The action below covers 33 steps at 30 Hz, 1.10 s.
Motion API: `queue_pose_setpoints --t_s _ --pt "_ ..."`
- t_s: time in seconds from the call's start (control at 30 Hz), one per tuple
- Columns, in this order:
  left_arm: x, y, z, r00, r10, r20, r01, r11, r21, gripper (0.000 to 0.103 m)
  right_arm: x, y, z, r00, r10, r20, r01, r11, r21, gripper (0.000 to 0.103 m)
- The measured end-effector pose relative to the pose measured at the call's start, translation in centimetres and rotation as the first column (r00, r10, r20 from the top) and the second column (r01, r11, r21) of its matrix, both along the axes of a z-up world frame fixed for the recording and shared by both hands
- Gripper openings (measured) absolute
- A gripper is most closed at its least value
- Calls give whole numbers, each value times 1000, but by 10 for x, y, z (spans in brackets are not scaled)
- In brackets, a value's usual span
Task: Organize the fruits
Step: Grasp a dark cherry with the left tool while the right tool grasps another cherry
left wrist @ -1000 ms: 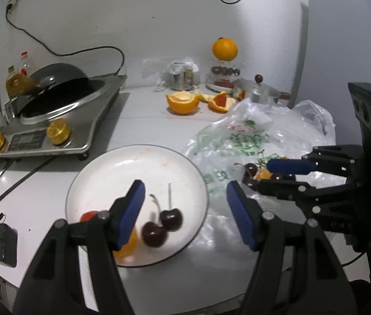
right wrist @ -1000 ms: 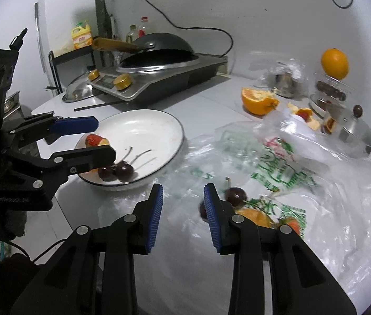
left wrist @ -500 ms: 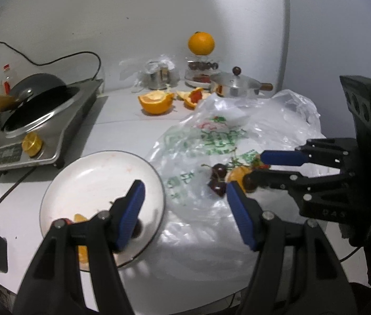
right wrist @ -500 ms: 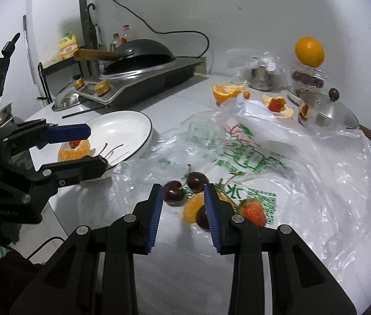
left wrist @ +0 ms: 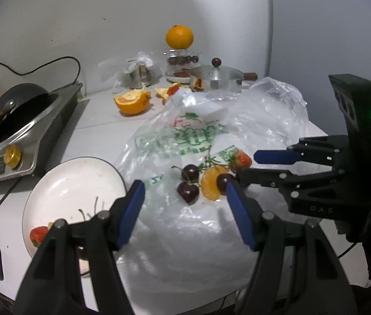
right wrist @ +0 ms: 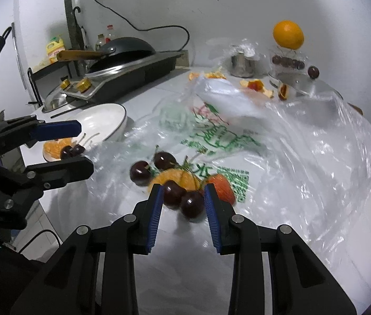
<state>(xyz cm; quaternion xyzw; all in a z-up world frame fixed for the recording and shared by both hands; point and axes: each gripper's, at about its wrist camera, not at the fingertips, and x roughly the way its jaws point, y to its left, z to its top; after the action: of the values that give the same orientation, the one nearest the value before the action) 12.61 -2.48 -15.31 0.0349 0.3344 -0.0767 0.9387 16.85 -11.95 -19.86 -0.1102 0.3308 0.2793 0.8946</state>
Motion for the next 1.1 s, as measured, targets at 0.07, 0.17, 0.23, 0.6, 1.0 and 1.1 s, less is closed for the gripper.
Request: queue_pose_setpoints --t_s 0.07,0.17,0.23,0.6,1.0,1.1 --pt "3 -5 -1 1000 -8 -3 8 1000 7 66 3 -4 -3 1000 -2 -7 2 1000 0 34" --pt "6 -11 -3 1000 -18 -8 18 1000 19 66 5 -7 -8 1000 -4 -20 4 1000 -2 34" --pt "8 -15 -5 1000 -20 -14 21 999 28 66 6 -8 -12 1000 -1 -31 1 1000 -2 34" --pt "15 -28 -10 998 -51 -21 52 996 71 66 14 1 -29 998 -5 -65 1 998 -58 34" --pt "22 -49 -18 994 -107 -35 111 984 138 66 5 -14 -12 1000 11 -17 -12 1000 -22 10" --pt "25 -58 -22 991 -127 -42 132 978 163 65 3 -21 -4 1000 5 -1 -5 1000 -19 10"
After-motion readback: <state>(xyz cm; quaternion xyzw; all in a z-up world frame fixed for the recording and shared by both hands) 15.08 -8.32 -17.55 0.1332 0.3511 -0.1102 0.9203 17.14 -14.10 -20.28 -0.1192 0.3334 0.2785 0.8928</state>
